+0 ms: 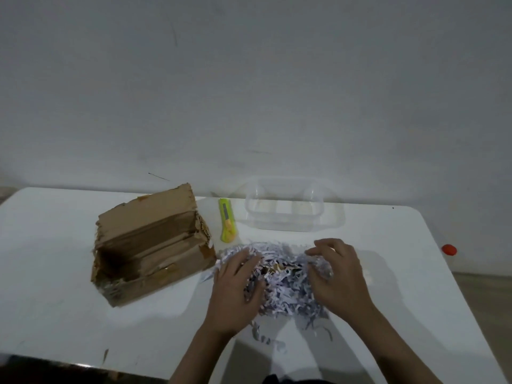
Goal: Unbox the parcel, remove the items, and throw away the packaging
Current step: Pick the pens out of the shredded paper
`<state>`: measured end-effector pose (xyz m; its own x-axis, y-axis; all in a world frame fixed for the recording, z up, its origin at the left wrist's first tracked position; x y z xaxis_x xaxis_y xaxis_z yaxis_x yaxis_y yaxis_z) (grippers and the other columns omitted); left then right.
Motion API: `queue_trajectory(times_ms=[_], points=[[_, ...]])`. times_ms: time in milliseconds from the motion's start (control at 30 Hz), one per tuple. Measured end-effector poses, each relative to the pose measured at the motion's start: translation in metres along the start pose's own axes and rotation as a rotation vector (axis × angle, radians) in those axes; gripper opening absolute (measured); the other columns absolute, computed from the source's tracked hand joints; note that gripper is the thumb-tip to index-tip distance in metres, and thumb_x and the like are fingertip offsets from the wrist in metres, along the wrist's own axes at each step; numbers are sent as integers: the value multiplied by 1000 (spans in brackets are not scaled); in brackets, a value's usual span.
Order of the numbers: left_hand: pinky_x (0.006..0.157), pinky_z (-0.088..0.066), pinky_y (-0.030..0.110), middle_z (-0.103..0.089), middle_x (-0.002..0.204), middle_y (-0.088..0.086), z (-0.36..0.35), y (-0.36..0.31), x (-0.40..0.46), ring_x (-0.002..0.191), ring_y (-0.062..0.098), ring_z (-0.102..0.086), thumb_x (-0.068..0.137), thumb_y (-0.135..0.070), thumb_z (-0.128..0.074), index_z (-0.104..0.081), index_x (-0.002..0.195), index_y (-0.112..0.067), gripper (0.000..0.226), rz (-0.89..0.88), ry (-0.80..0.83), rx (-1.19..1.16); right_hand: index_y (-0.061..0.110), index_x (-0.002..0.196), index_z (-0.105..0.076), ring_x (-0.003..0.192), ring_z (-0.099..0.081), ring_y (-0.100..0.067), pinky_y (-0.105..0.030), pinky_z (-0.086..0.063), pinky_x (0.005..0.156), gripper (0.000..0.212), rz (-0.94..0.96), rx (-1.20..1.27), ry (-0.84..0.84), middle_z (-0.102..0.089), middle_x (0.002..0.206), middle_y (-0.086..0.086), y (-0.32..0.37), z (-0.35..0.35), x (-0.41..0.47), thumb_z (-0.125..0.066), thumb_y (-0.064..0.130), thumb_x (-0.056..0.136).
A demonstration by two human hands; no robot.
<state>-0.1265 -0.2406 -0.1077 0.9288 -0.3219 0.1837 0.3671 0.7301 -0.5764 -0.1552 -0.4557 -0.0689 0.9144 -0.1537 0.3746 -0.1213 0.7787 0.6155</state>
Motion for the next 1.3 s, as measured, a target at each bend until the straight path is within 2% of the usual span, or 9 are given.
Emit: queue_trajectory(times_ms=[133, 233, 467, 667, 867, 967, 1100, 1200, 1300], points=[[115, -8, 44, -20, 153, -19, -5, -9, 0, 141, 2, -9, 89, -65, -27, -22, 134, -61, 46, 30, 98, 3, 17, 90, -67, 79, -55, -8, -20, -44, 71, 12, 152, 88, 190, -66, 86, 3, 25, -20, 10, -64, 10, 81], [116, -6, 49, -15, 153, -22, -12, -5, 2, 143, 5, -8, 84, -71, -15, -20, 142, -49, 62, 116, 166, 61, 20, 94, -67, 82, -60, -13, -22, -45, 72, 11, 61, 39, 329, -68, 87, 3, 21, -35, 13, -64, 16, 84], [113, 8, 53, -2, 158, -15, -6, -1, -4, 145, 10, 0, 72, -82, -15, -8, 148, -37, 89, 250, 242, 123, 25, 106, -66, 95, -51, -12, -25, -42, 81, 36, -70, 10, 324, -57, 98, 9, -2, -25, 0, -76, 31, 72], [110, 13, 58, 11, 154, -25, -2, -24, -2, 141, 0, 18, 80, -76, -24, -1, 140, -56, 68, 47, 239, 64, 27, 116, -60, 102, -47, -9, -23, -35, 85, 51, -125, 41, 384, -53, 105, 14, -11, -15, -1, -78, 35, 70], [109, 18, 58, 7, 155, -21, -13, -32, 1, 143, 4, 14, 81, -73, -13, -22, 141, -51, 65, 33, 303, 166, 23, 96, -68, 88, -54, -11, -14, -36, 74, 18, -115, 60, 202, -61, 91, 15, -5, -2, 24, -72, 20, 79], [106, 22, 54, 4, 153, -23, -15, -29, -4, 143, 3, 11, 82, -73, -13, -25, 139, -52, 62, 42, 298, 163, 24, 88, -70, 79, -50, -1, -8, -34, 67, 8, -86, 71, 228, -63, 82, 19, 6, -8, 39, -68, 19, 83], [99, 35, 41, -4, 151, -26, -13, -27, -11, 144, 2, 4, 81, -78, -9, -31, 138, -50, 68, 39, 214, 148, 22, 88, -73, 83, -54, -7, -22, -47, 73, 9, -18, 33, 365, -71, 86, 10, 17, -32, 55, -68, 21, 81], [101, 31, 43, -4, 153, -27, -9, -25, -15, 143, -1, 4, 84, -74, -18, -28, 139, -53, 59, 78, 173, 152, 17, 94, -73, 90, -59, -15, -32, -52, 77, 21, -47, -62, 485, -72, 89, 2, 19, -47, 62, -74, 30, 77], [104, 24, 47, 1, 153, -26, -5, -20, -18, 142, -2, 8, 84, -74, -20, -21, 138, -58, 56, 129, 149, 157, 15, 90, -72, 80, -64, -17, -35, -56, 73, 21, -49, -125, 572, -72, 85, -2, 20, -53, 67, -73, 31, 77]])
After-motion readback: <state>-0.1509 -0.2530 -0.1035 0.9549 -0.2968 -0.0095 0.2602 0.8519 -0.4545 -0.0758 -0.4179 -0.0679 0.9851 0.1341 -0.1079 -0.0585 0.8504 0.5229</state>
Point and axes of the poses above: each hand's wrist, its own x-axis towards the middle knuckle, its own z-axis out of the back of the hand, y = z × x, the point moved 3 cm from there along x, towards the middle knuckle
